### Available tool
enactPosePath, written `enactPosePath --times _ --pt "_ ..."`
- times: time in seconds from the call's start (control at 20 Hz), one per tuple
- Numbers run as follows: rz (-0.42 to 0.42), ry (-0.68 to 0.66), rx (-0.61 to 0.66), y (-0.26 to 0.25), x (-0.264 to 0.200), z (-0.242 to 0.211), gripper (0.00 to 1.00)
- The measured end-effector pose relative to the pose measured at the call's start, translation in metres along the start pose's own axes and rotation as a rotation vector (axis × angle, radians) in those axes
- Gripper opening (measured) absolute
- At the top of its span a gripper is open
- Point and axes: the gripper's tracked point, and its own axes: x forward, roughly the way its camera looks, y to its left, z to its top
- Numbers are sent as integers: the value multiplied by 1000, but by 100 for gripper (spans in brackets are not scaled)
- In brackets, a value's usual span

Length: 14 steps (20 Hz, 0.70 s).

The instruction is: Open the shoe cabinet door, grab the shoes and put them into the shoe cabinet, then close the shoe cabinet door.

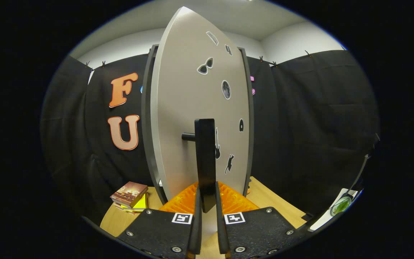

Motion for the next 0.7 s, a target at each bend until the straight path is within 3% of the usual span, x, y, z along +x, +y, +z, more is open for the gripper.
enactPosePath --times 0.7 --pt "-195 -10 34 -95 -22 -3 15"
